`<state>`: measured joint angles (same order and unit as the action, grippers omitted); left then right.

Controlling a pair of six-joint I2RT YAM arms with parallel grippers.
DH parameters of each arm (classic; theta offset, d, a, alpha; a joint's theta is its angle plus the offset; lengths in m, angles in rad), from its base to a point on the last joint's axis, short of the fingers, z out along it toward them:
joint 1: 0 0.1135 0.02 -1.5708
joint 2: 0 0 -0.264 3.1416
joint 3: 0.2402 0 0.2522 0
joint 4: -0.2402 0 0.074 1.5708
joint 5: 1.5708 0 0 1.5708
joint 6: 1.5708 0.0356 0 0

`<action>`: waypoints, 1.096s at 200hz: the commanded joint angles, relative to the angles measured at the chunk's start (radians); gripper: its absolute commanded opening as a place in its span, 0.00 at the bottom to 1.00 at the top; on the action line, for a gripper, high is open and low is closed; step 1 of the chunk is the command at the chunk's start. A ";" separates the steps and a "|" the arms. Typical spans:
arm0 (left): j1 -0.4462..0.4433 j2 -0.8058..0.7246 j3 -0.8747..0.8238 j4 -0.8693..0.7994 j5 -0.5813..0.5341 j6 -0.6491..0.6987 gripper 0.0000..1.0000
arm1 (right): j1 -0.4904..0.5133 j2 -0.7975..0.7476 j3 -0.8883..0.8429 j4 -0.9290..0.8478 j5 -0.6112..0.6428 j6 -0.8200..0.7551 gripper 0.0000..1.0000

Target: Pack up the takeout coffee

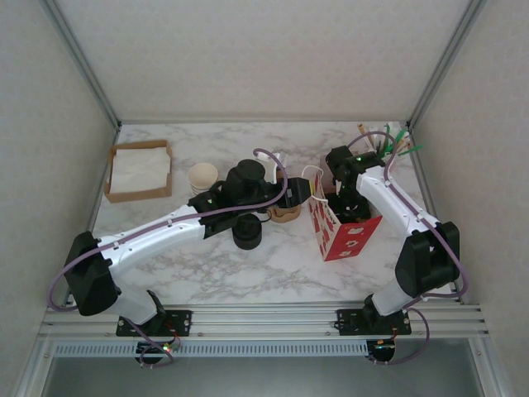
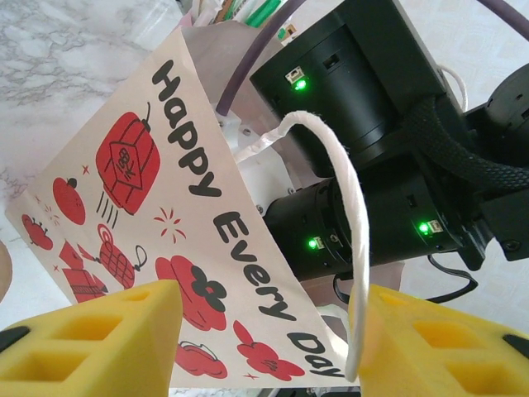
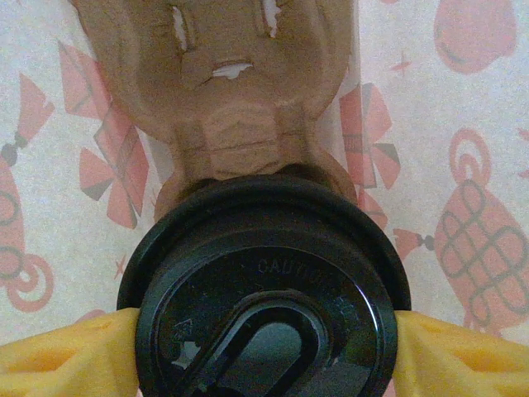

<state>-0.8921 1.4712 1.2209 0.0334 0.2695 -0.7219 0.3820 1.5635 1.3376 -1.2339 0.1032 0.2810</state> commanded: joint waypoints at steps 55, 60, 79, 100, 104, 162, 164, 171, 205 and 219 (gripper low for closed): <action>0.009 0.006 0.032 0.026 0.021 0.004 0.56 | -0.006 -0.023 -0.007 -0.045 0.022 0.013 0.77; 0.009 0.006 0.033 0.025 0.021 0.004 0.57 | -0.007 -0.024 -0.005 -0.048 0.023 0.012 0.77; 0.009 0.008 0.033 0.028 0.023 0.003 0.57 | -0.006 -0.029 0.002 -0.054 0.023 0.012 0.78; 0.009 0.008 0.034 0.029 0.023 0.003 0.57 | -0.007 -0.036 0.006 -0.059 0.023 0.013 0.79; 0.009 0.008 0.034 0.027 0.023 0.003 0.57 | -0.007 -0.037 0.007 -0.059 0.023 0.014 0.79; 0.009 0.009 0.031 0.030 0.023 0.002 0.57 | -0.007 -0.046 0.016 -0.071 0.023 0.014 0.83; 0.009 0.009 0.031 0.030 0.023 0.002 0.57 | -0.006 -0.046 0.017 -0.071 0.024 0.015 0.83; 0.009 0.006 0.031 0.030 0.023 0.003 0.57 | -0.008 -0.049 0.021 -0.073 0.024 0.015 0.84; 0.009 0.008 0.031 0.029 0.023 0.003 0.57 | -0.007 -0.059 0.032 -0.083 0.024 0.016 0.85; 0.009 0.009 0.033 0.030 0.023 0.003 0.57 | -0.007 -0.062 0.036 -0.085 0.023 0.016 0.86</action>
<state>-0.8921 1.4727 1.2213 0.0338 0.2764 -0.7219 0.3820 1.5375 1.3445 -1.2800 0.1112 0.2810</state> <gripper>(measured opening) 0.566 0.851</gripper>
